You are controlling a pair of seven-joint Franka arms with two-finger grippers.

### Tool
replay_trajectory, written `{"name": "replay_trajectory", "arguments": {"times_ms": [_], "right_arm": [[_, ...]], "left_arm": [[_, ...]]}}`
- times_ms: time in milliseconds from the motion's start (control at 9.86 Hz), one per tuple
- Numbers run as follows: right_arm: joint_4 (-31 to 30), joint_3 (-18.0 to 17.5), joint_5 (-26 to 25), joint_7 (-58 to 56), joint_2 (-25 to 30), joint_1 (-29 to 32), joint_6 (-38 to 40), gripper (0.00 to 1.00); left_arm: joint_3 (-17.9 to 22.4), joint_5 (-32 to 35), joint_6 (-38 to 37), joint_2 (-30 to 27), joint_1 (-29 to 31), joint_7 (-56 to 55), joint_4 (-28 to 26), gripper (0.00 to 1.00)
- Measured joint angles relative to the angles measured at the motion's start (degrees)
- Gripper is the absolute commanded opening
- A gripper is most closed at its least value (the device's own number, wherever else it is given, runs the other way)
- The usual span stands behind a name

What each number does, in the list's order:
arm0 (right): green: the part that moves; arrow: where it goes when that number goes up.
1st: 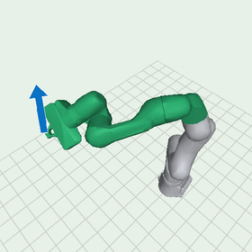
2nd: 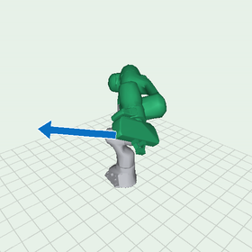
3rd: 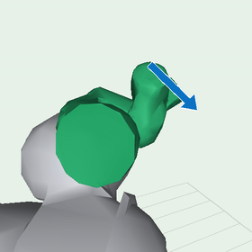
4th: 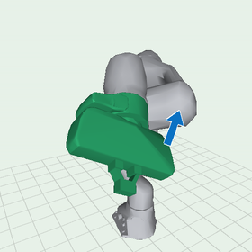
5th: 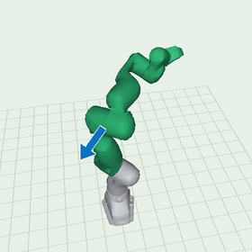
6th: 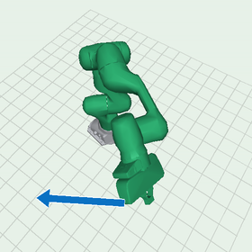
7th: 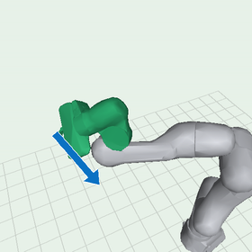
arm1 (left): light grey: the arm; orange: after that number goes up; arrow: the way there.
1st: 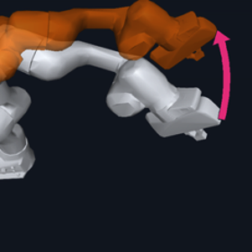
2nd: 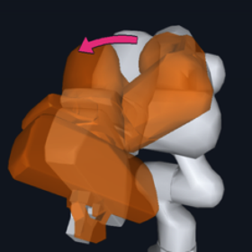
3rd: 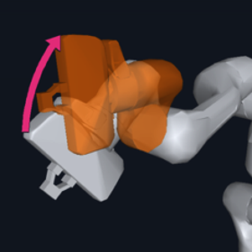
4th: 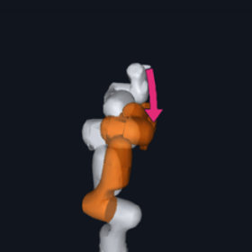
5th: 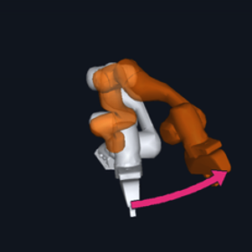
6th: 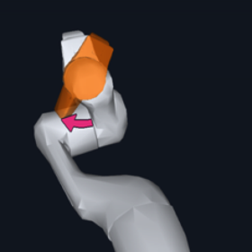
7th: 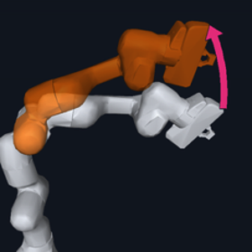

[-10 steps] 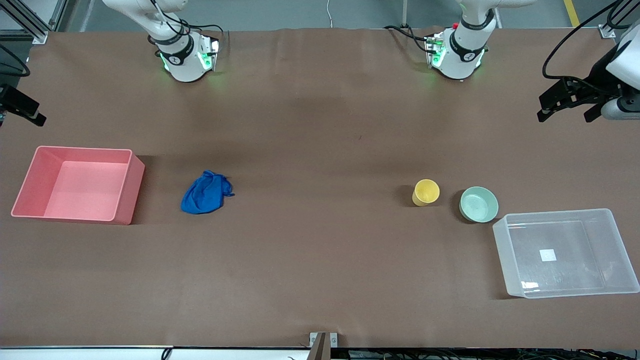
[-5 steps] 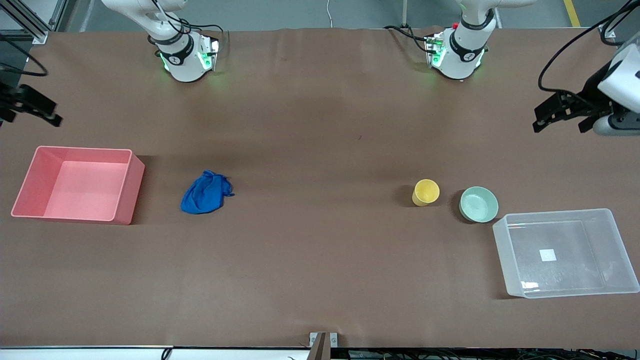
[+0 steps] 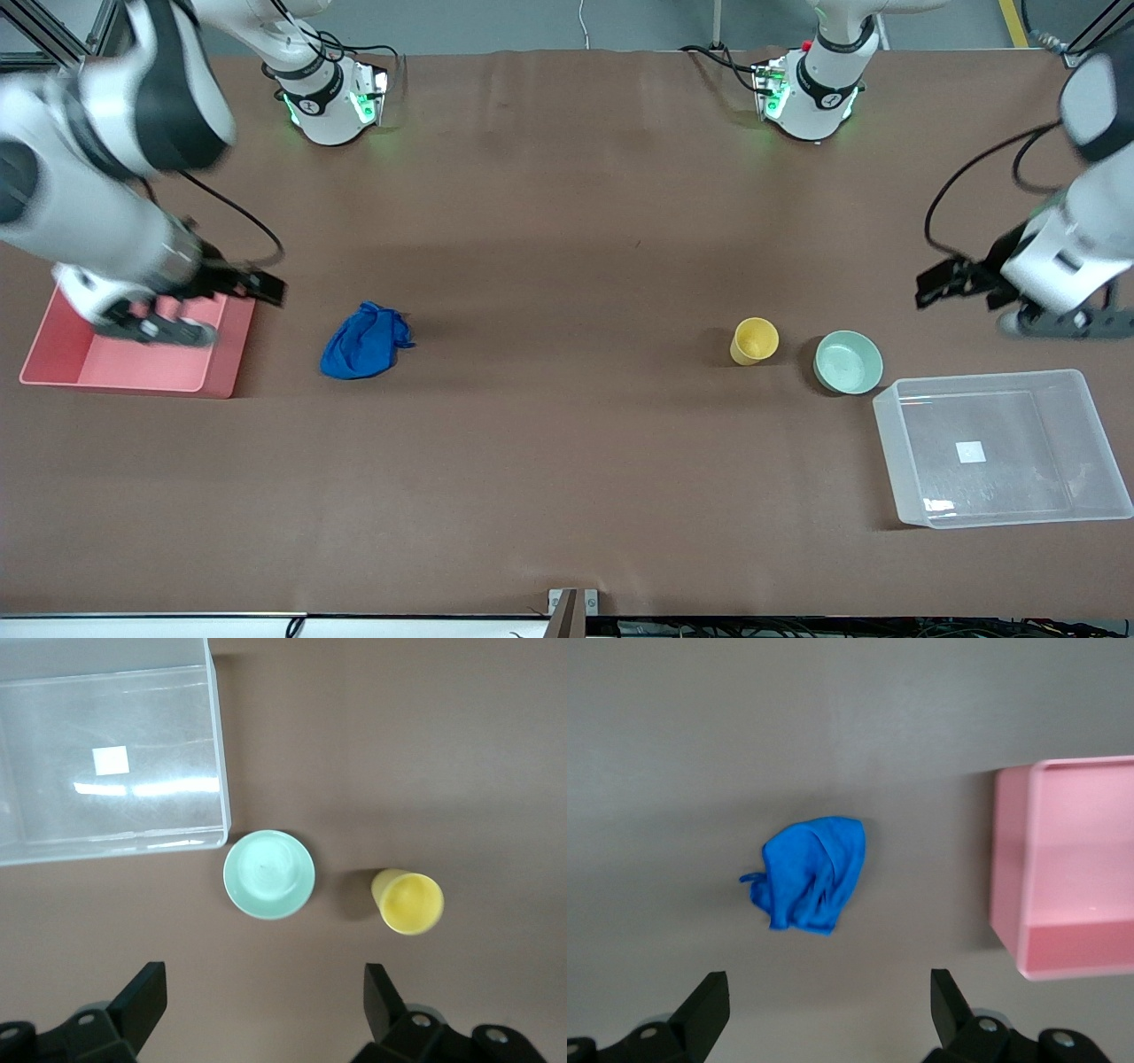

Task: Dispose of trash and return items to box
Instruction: 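Grasp the blue cloth with the right gripper while the left grasps the bowl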

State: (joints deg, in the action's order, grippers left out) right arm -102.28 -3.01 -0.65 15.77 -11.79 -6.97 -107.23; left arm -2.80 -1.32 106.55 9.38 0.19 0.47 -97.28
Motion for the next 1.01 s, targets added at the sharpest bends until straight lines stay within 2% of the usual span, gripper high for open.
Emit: {"name": "replay_trajectory", "arguments": {"times_ms": [203,609,710,812,913,1014], "right_arm": [[-9.16,0.0,-0.03,0.69,-4.34,-0.55,-14.22,1.0],[-15.49,-0.01,-2.02,5.09,-12.27,-2.48,-28.15,1.0],[-17.54,0.0,-2.09,5.34,-13.48,-2.64,-32.78,0.82],[-19.57,0.12,-2.16,5.36,-14.12,-2.63,-36.2,0.35],[-20.58,0.3,-2.22,5.36,-14.25,-2.61,-37.36,0.08],[-20.6,0.42,-2.24,5.37,-14.2,-2.58,-37.41,0.04]], "left_arm": [[0.04,0.0,8.91,3.32,2.7,3.09,-5.83,0.98],[0.06,0.0,21.87,9.41,4.21,3.31,-12.7,0.98],[0.07,-0.01,25.29,10.91,4.61,3.31,-14.3,0.98],[0.07,-0.01,28.36,12.26,4.71,3.31,-15.95,0.98],[0.07,-0.01,30.62,13.32,4.72,3.31,-17.25,0.98],[0.07,-0.01,32.83,14.15,4.73,3.31,-18.5,0.98]]}}
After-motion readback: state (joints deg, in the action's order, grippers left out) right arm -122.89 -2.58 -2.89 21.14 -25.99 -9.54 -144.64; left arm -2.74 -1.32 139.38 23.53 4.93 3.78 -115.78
